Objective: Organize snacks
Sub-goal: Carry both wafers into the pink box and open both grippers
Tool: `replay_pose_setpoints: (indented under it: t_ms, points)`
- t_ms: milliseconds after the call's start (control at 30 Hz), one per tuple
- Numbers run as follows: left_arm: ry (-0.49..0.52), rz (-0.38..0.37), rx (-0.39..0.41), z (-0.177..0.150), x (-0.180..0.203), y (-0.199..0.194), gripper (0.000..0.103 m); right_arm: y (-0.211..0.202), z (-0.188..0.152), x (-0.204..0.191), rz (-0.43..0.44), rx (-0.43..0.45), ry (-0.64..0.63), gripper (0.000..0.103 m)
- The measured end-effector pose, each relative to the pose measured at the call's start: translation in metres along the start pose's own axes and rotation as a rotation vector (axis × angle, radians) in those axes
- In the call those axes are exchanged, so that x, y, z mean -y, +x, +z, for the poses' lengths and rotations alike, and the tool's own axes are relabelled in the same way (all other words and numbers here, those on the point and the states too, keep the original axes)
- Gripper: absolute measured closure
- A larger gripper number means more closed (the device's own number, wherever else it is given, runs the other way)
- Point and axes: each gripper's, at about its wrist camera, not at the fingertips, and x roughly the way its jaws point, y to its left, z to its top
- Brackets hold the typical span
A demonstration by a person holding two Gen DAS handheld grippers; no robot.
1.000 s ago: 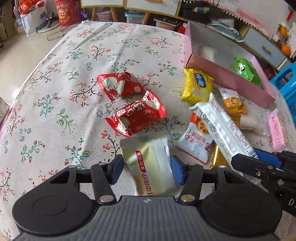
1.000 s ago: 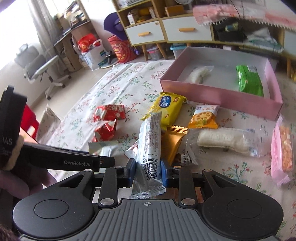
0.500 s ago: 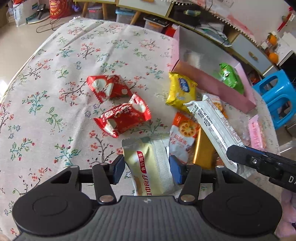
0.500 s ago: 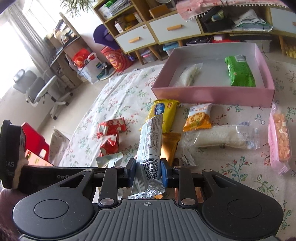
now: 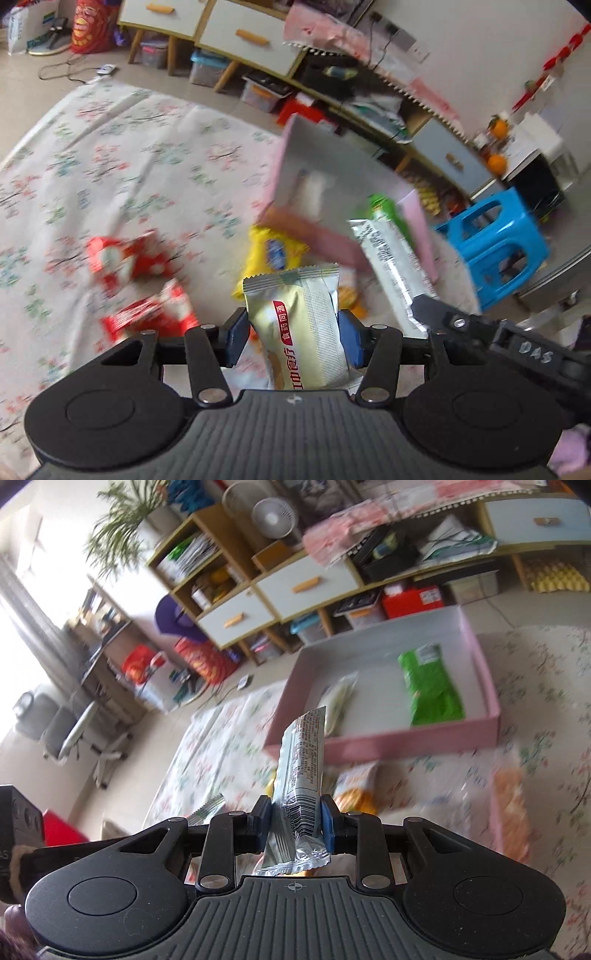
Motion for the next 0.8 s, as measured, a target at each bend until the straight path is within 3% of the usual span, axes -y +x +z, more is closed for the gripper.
replay_pose_setpoints:
  t_ms: [200,533,667,800]
  points:
    - [0.031,-0.087,0.015,0.046,0.022,0.034,0.055,0.009,0.037,0.024,-0.049,0.049,0.046,0.076]
    - [0.153,-0.121,-0.039,0.092,0.037,0.11,0.055,0.055,0.072,0.062,-0.109,0.05,0.155,0.076]
    - [0.178,-0.098,-0.058,0.094,0.04,0.128,0.055,0.072,0.074,0.071,-0.122,0.035,0.185,0.076]
    - [0.234,-0.035,-0.063,0.092,0.043,0.135,0.055,0.082,0.075,0.066,-0.157,0.025,0.136,0.076]
